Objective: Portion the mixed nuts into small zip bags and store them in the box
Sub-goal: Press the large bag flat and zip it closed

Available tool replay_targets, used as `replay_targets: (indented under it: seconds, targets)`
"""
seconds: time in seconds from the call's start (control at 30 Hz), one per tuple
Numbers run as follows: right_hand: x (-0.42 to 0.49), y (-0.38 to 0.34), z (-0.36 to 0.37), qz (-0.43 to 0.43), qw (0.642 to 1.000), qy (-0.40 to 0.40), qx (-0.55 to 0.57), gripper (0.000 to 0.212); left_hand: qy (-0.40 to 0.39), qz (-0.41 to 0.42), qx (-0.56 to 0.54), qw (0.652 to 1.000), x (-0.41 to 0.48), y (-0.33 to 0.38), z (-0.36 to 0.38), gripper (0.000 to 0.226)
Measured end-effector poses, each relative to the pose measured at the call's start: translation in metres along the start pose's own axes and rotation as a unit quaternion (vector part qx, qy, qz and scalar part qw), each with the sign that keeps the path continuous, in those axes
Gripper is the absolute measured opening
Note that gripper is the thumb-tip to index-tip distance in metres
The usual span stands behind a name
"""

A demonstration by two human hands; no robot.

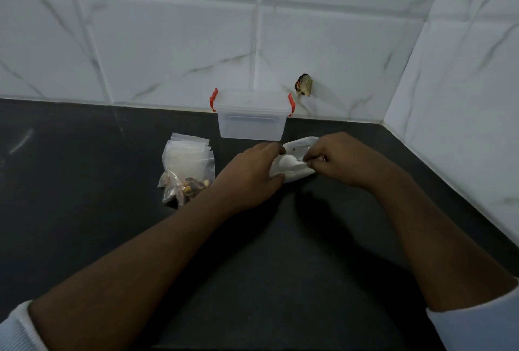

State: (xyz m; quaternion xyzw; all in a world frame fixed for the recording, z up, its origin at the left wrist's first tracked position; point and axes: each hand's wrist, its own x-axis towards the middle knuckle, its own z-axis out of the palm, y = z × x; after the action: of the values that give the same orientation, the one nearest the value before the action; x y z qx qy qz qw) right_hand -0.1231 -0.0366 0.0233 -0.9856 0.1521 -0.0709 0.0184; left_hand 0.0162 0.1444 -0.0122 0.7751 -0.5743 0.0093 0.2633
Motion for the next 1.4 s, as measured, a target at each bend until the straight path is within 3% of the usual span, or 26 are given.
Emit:
replay_targets:
  seconds: [0.13,0.27,0.33,0.63,0.77,0.83,1.27,1.4]
  targets:
    - [-0.005,-0.004,-0.007,0.001,1.000,0.014,0.026,0.020,0.006,-0.010,0.002,1.000,-0.001,0.001,0.002,0.056]
    - [-0.019,0.007,-0.026,0.022,0.960,0.242,0.137,0.015,0.016,-0.026,0.021,0.999,0.000,-0.001,0.001,0.056]
    - [-0.009,0.015,-0.020,0.073,0.948,0.279,0.135,0.016,0.010,-0.041,0.036,0.998,0.001,-0.002,0.000,0.056]
    - [0.094,0.052,0.030,0.155,0.967,0.200,0.032,0.021,-0.007,-0.033,0.104,0.994,0.007,-0.005,0.003,0.050]
    - [0.119,0.059,0.045,0.148,0.987,0.054,0.026,0.025,-0.001,-0.040,0.111,0.993,0.012,-0.010,0.004,0.050]
    - [0.126,0.063,0.051,0.144,0.989,0.020,0.029,0.028,0.000,-0.046,0.112,0.993,0.013,-0.011,0.005,0.050]
    - [0.121,0.066,0.054,0.133,0.989,0.035,0.060,0.028,-0.009,-0.045,0.116,0.992,0.013,-0.011,0.007,0.051]
    - [0.114,0.061,0.048,0.129,0.985,0.079,0.083,0.031,-0.011,-0.043,0.122,0.992,0.013,-0.010,0.005,0.053]
